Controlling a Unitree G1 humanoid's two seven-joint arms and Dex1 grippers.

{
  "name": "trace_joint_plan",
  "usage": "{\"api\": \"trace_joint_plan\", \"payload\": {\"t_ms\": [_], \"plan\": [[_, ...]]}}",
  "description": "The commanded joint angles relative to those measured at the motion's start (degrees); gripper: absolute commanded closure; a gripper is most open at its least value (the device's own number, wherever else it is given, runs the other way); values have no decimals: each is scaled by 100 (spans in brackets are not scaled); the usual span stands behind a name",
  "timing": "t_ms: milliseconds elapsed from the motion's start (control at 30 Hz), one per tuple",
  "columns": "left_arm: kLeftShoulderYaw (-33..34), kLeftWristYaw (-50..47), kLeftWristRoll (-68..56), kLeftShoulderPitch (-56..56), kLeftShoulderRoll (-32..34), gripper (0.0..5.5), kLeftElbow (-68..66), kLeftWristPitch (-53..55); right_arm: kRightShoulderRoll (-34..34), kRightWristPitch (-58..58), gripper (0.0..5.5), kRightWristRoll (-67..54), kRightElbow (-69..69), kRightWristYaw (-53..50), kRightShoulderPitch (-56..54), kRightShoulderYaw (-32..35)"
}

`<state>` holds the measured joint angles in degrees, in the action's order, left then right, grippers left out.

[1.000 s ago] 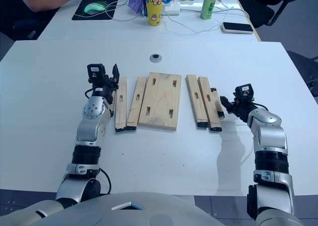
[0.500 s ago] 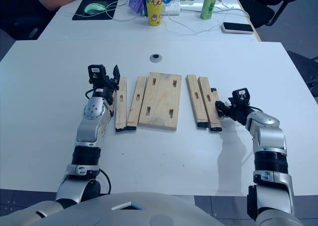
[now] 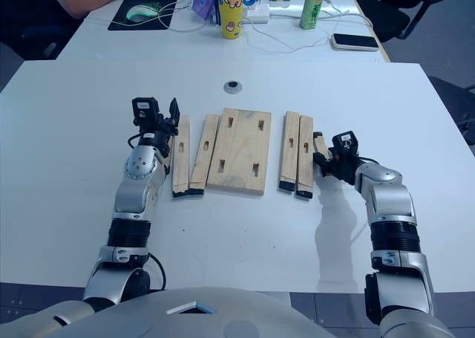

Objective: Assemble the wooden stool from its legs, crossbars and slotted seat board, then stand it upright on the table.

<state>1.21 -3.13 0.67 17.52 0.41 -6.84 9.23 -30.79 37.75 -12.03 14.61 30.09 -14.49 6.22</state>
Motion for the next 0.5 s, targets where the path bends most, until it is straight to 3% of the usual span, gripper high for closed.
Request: {"api": "trace_joint_plan", "payload": {"t_ms": [33, 167, 233, 300, 400, 500], "plan": [[6, 8, 23, 43, 29, 262, -59, 30, 270, 1231, 366, -277, 283, 17, 344, -39], [-32, 29, 22, 75, 7, 262, -82, 41, 219, 1157, 418, -136, 183, -183, 406, -131], [-38, 107, -22, 87, 23, 262, -100, 46, 146, 270, 418, 317, 336, -671, 338, -138], [-14, 217, -113, 89, 33, 262, -88, 33, 246, -725, 418, 485, 368, -1441, 87, 336], [96, 318, -307, 91, -17, 262, -23, 119, 734, -2048, 418, 246, -348, -1798, -309, 667], [192, 799, -961, 99, -145, 262, 228, 373, 1316, -2396, 418, -203, -806, -1247, -343, 281]]}}
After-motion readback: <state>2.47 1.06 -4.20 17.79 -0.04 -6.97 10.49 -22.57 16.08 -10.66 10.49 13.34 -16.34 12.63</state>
